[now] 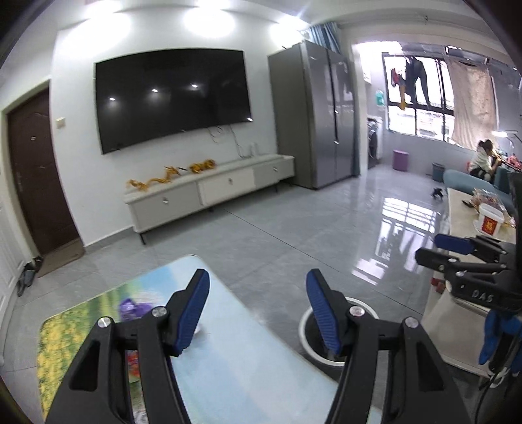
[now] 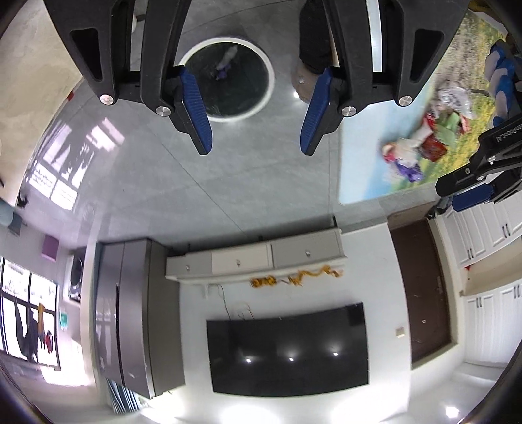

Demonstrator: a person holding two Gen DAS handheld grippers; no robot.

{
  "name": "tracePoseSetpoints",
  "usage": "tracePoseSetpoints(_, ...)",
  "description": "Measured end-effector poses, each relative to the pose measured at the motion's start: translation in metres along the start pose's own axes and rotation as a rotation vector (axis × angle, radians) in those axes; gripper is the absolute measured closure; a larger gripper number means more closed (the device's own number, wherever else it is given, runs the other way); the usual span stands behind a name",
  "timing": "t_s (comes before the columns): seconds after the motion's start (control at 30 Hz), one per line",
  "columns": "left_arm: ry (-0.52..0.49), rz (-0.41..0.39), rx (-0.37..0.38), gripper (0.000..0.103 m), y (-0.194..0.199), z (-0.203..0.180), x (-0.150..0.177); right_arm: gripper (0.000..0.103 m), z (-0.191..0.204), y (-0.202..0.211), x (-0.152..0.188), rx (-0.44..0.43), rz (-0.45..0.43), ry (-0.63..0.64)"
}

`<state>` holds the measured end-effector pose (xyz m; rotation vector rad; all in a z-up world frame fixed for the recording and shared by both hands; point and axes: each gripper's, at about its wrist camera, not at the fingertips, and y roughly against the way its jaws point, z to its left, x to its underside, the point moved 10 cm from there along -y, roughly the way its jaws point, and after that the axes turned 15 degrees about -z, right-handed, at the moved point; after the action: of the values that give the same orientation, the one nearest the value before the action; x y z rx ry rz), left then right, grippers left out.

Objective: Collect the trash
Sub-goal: 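Move both open tools back over the coffee table trash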

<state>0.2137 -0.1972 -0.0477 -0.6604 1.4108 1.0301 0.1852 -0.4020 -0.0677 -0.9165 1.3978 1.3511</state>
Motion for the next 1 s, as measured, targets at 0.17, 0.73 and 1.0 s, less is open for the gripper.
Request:
tracePoseSetpoints(0.17,0.007,-0.038,-0.051,0.043,0.032,0.029,-0.003,0.045,0.028,0.016,-0.011,-0.023,-0.027,0.027)
tracePoseSetpoints(0.73,0.1,-0.059,-0.25,0.043,0.111,0.127,0.031,0.045,0.12,0.054,-0.026,-0.137,-0.077,0.108)
tracePoseSetpoints(1.0,0.121,-0.069,-0.333,0.043,0.148,0.182,0.05,0.045,0.141,0.058,-0.034,-0.195,-0.092,0.127)
